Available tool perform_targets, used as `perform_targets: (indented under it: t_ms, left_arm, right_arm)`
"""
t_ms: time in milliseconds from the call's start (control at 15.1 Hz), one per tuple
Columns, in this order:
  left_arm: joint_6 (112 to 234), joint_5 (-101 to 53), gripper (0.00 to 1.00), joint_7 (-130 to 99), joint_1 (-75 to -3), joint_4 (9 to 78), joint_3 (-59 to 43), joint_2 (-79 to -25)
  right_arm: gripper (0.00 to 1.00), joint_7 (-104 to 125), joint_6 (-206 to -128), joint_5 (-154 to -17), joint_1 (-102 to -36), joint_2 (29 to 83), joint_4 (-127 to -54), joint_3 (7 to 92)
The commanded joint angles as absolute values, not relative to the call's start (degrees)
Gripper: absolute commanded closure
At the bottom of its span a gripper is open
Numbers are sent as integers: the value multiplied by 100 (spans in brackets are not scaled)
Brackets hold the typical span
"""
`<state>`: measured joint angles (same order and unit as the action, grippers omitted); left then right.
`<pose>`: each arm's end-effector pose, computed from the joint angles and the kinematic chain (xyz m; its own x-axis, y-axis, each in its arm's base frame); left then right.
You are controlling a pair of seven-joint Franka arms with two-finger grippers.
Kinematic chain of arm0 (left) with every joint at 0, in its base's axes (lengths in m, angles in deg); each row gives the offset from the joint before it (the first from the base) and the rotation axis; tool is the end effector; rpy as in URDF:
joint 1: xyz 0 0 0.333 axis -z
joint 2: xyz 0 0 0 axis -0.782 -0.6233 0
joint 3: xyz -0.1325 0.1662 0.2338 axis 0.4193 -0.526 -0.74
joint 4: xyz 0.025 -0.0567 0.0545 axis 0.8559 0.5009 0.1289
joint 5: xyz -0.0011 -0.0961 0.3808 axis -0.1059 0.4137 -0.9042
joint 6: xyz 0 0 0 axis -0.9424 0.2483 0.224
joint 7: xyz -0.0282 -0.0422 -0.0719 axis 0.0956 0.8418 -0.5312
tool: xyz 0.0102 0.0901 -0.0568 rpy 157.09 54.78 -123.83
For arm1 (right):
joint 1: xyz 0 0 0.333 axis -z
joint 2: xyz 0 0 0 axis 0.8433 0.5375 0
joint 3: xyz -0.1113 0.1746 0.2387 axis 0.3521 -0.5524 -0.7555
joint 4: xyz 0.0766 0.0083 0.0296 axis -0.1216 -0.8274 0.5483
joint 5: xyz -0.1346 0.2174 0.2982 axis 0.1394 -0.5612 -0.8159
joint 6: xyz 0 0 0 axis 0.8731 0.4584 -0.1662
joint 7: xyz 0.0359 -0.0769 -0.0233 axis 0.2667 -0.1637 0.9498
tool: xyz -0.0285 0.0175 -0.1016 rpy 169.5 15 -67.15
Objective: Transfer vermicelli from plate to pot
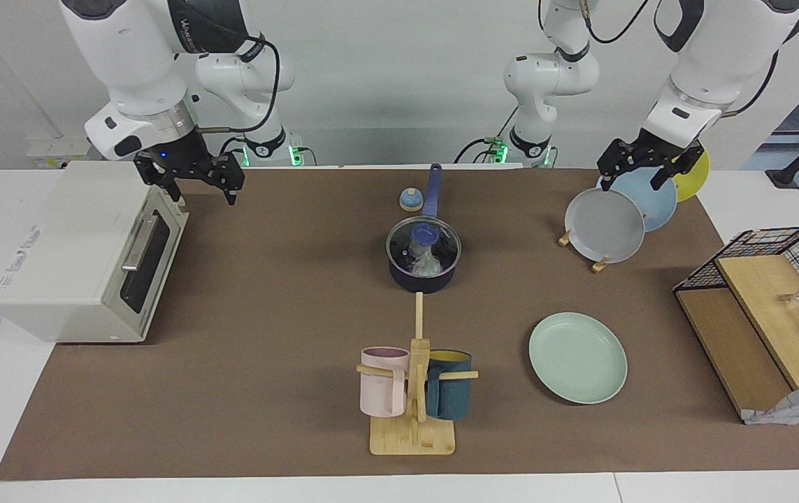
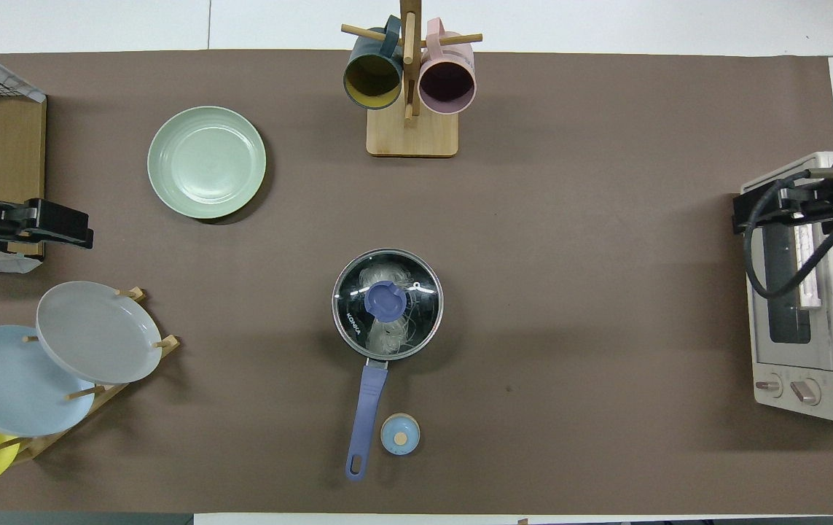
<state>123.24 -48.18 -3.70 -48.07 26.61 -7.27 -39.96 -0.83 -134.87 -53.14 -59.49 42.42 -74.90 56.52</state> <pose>0.5336 -0.0697 0.6226 0.9974 -0.0612 -0.0376 -0.0607 -0.9981 0.0128 0.5534 0.0189 0.6225 0.9976 -0.0143 -0.0682 -0.0121 -0.9994 0.0322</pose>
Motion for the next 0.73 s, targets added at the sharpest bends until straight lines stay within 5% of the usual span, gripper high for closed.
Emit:
perform_targets:
  t_ms: [0, 663]
  left_arm:
    - [12234, -4920, 0, -382, -4828, 2640, -718, -3955]
    - [12234, -4929, 0, -382, -4828, 2640, -718, -3955]
  right_arm:
    - [0, 224, -13502, -5373, -5916, 4110, -7703, 5691]
    - [0, 242, -13318, -5373, -5696, 4119, -7694, 5691]
